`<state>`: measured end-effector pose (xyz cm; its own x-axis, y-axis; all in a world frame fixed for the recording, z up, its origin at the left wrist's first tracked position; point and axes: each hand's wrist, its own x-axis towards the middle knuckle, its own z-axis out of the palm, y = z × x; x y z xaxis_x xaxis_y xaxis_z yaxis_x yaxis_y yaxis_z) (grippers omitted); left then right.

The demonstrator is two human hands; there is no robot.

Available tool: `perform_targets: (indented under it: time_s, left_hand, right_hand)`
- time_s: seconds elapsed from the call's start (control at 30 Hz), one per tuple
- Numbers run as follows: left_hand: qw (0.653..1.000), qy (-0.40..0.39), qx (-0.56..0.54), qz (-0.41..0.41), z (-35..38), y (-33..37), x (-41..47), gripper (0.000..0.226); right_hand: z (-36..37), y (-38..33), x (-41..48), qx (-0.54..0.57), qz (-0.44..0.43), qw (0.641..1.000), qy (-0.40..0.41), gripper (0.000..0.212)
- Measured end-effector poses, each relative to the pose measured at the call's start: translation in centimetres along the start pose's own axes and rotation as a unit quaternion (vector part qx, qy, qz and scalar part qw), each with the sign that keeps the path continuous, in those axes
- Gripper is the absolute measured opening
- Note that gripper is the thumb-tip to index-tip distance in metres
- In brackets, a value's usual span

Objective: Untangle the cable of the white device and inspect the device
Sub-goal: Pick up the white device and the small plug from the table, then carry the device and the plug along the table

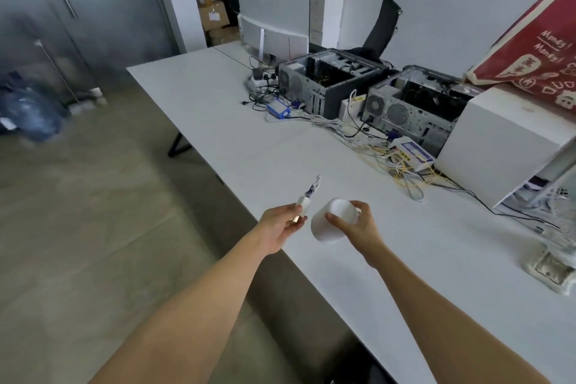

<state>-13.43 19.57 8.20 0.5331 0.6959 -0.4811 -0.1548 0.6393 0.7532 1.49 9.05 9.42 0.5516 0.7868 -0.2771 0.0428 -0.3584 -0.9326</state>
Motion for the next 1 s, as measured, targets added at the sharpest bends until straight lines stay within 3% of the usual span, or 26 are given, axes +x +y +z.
perform_targets:
  time_s: [0.13, 0.4, 0.67, 0.83, 1.0]
  left_hand:
    - [1.0, 0.004, -0.005, 0.024, -3.0, 2.5, -0.2, 0.031]
    - [0.998, 0.028, -0.01, 0.056, -8.9, 6.4, -0.6, 0.015]
    - [0.993, 0.064, -0.04, 0.086, -13.0, 9.1, -0.2, 0.029]
    - [0.989, 0.098, -0.063, 0.096, -15.4, 10.6, 0.3, 0.014]
    - [0.985, 0.117, -0.067, 0.107, -17.7, 12.9, 1.8, 0.014]
  right_hand:
    - [3.6, -1.5, 1.1, -0.002, -0.014, 1.0, -0.025, 0.073]
    - [10.4, -4.0, 2.8, -0.009, -0.036, 0.997, -0.07, 0.072]
    - [15.5, -6.0, 4.9, -0.024, -0.051, 0.992, -0.115, 0.075]
    - [18.5, -7.3, 6.4, -0.024, -0.058, 0.989, -0.136, 0.074]
    - [21.7, -8.8, 8.9, -0.03, -0.068, 0.985, -0.157, 0.074]
